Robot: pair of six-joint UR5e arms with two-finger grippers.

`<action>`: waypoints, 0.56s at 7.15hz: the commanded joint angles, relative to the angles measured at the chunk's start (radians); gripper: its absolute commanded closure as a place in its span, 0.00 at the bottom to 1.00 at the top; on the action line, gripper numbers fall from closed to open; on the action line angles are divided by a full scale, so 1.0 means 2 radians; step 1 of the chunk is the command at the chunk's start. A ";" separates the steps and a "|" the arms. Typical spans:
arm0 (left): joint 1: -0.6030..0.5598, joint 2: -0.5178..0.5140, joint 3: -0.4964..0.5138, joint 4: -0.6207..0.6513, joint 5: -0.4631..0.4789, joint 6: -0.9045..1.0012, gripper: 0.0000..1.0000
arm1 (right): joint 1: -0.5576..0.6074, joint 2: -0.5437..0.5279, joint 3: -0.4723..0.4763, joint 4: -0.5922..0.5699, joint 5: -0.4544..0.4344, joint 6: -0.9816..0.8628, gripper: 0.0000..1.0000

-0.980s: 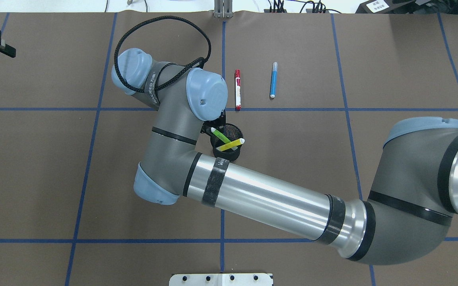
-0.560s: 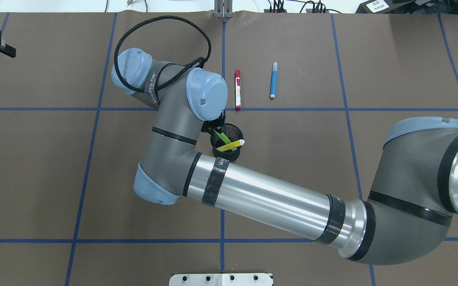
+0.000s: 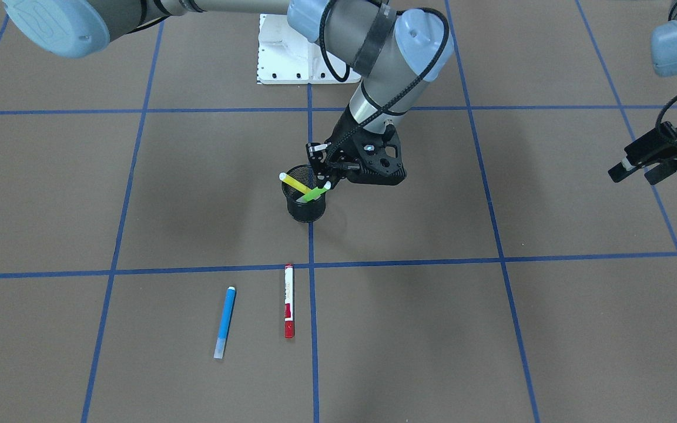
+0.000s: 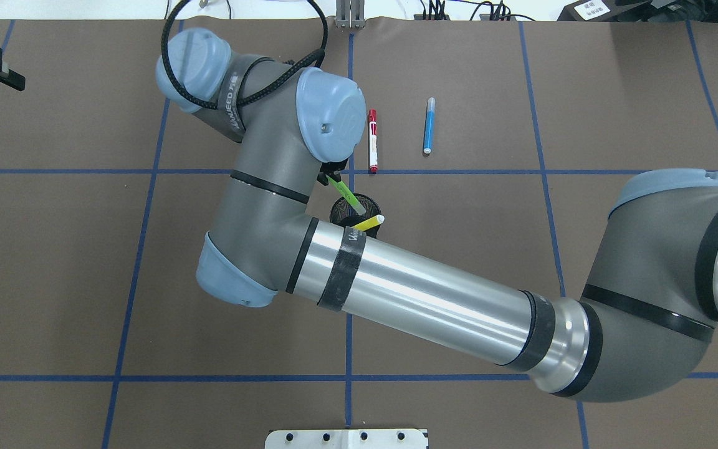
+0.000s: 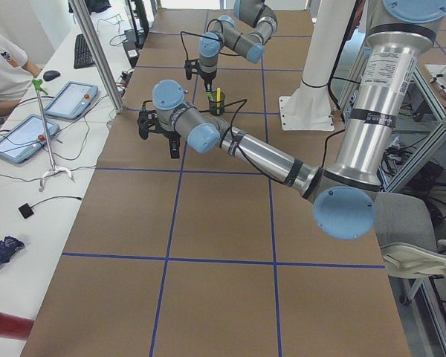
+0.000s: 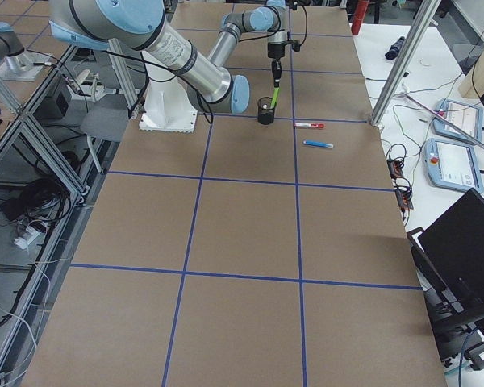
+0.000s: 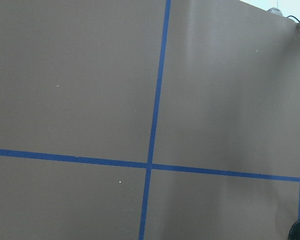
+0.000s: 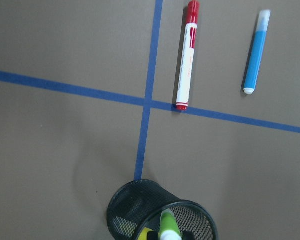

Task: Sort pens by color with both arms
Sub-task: 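Lift the green marker up out of the cup with the right gripper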

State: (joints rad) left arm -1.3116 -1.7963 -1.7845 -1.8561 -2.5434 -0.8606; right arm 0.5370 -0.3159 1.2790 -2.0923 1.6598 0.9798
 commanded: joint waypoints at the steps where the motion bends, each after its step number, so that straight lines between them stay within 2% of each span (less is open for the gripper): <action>1: 0.001 0.000 0.003 0.000 0.000 0.000 0.01 | 0.012 0.001 0.057 -0.008 -0.068 -0.001 1.00; 2: 0.001 0.000 0.004 -0.001 0.000 0.000 0.01 | 0.013 -0.002 0.072 0.005 -0.093 -0.003 1.00; 4: 0.002 0.000 0.004 -0.001 0.000 0.000 0.01 | 0.015 -0.039 0.071 0.159 -0.149 0.008 1.00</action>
State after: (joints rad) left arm -1.3091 -1.7963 -1.7771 -1.8574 -2.5433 -0.8600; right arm 0.5633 -0.3502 1.4191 -1.9467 1.4322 0.9863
